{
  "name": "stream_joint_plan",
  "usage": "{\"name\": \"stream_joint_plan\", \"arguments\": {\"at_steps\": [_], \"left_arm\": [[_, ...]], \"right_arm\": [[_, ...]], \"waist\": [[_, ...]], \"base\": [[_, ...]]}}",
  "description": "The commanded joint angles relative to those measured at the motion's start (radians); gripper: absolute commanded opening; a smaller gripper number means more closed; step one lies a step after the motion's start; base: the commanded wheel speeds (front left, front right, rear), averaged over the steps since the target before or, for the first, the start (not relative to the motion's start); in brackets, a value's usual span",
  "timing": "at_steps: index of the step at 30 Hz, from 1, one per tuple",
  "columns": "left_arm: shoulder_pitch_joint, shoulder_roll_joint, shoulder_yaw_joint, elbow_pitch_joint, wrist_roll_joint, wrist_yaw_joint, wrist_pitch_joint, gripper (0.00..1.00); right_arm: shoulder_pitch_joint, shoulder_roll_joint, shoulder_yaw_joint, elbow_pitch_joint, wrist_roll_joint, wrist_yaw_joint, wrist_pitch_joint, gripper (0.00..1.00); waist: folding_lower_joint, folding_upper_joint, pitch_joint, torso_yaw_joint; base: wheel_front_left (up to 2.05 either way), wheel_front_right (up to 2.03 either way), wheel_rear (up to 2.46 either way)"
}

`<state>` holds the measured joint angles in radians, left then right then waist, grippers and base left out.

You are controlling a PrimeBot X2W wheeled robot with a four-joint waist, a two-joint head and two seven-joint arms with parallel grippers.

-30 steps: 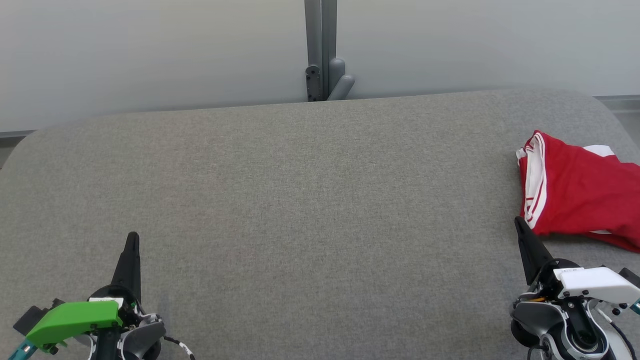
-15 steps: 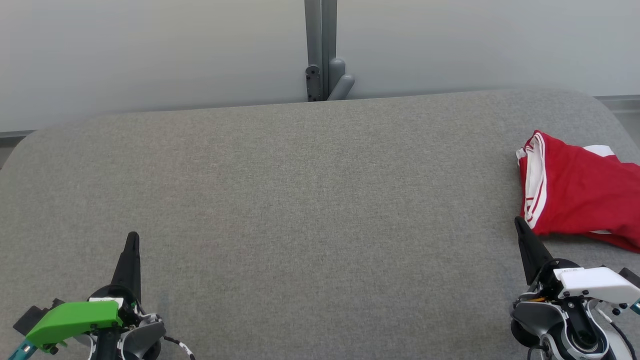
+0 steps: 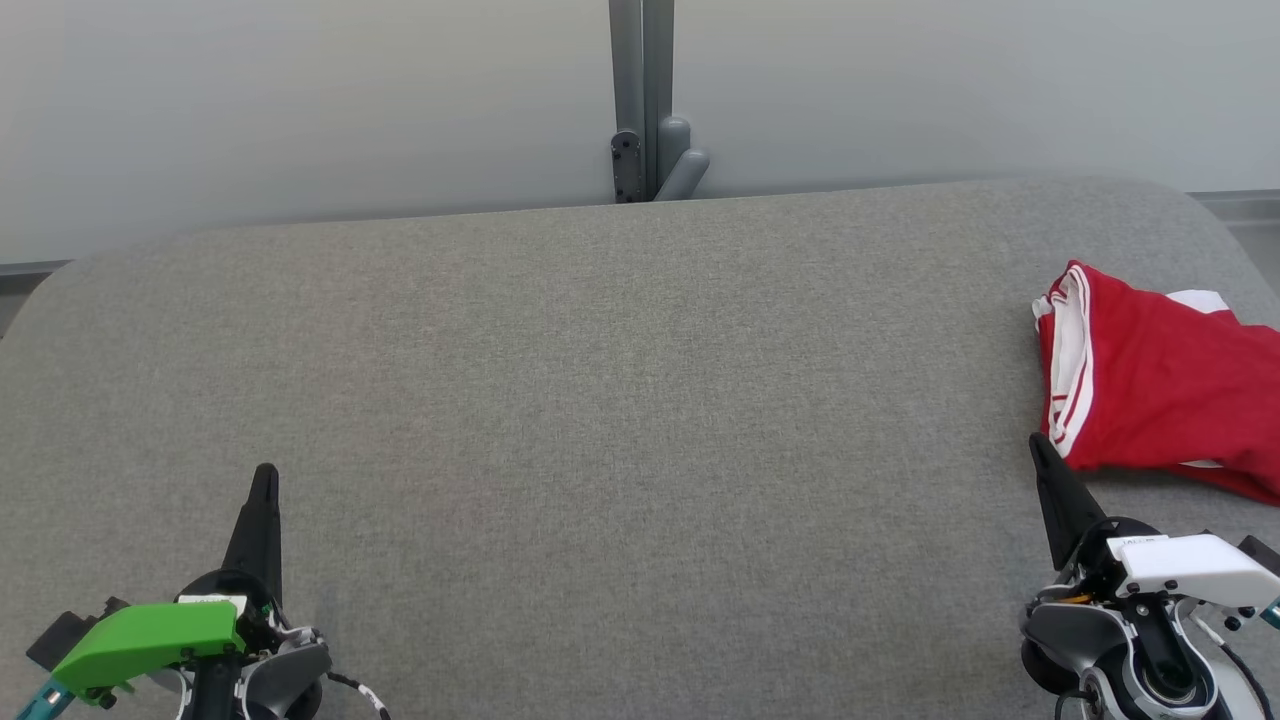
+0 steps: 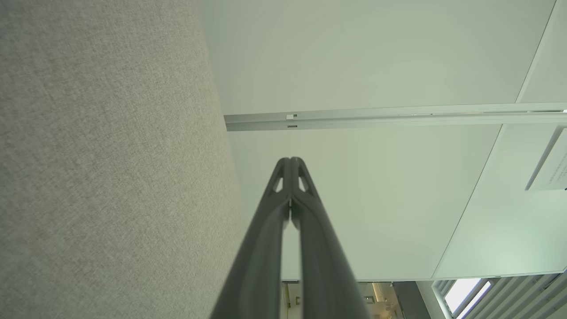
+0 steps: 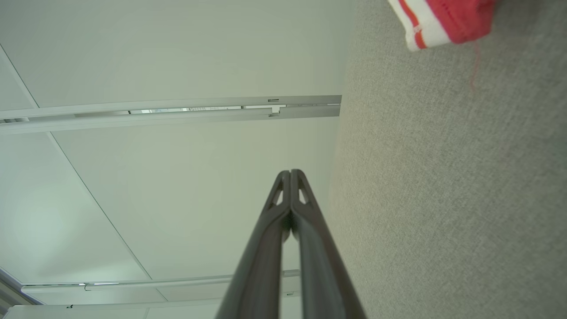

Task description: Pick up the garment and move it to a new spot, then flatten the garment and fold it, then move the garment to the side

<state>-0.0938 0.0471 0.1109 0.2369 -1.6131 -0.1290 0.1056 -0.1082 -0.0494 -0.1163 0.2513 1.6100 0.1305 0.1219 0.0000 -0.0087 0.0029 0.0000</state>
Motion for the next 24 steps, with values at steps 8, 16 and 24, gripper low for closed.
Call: {"name": "stream_joint_plan", "arguments": {"at_steps": [8,16,24], "left_arm": [[-0.015,0.006,0.003,-0.001,-0.002,-0.004,0.004,0.00],[-0.015,0.006,0.003,-0.001,-0.002,-0.004,0.004,0.00],[-0.015,0.006,0.003,-0.001,-0.002,-0.004,0.004,0.00]], "right_arm": [[-0.009,-0.003,-0.003,-0.005,0.003,0.000,0.004,0.00],[-0.009,-0.003,-0.003,-0.005,0.003,0.000,0.004,0.00],[-0.009,-0.003,-0.003,-0.005,0.003,0.000,0.004,0.00]], "waist": [[0.0000,0.0087,0.000,0.000],[0.0000,0.0087,0.000,0.000],[0.0000,0.0087,0.000,0.000]], "base": [[0.00,0.00,0.00],[0.00,0.00,0.00],[0.00,0.00,0.00]]}}
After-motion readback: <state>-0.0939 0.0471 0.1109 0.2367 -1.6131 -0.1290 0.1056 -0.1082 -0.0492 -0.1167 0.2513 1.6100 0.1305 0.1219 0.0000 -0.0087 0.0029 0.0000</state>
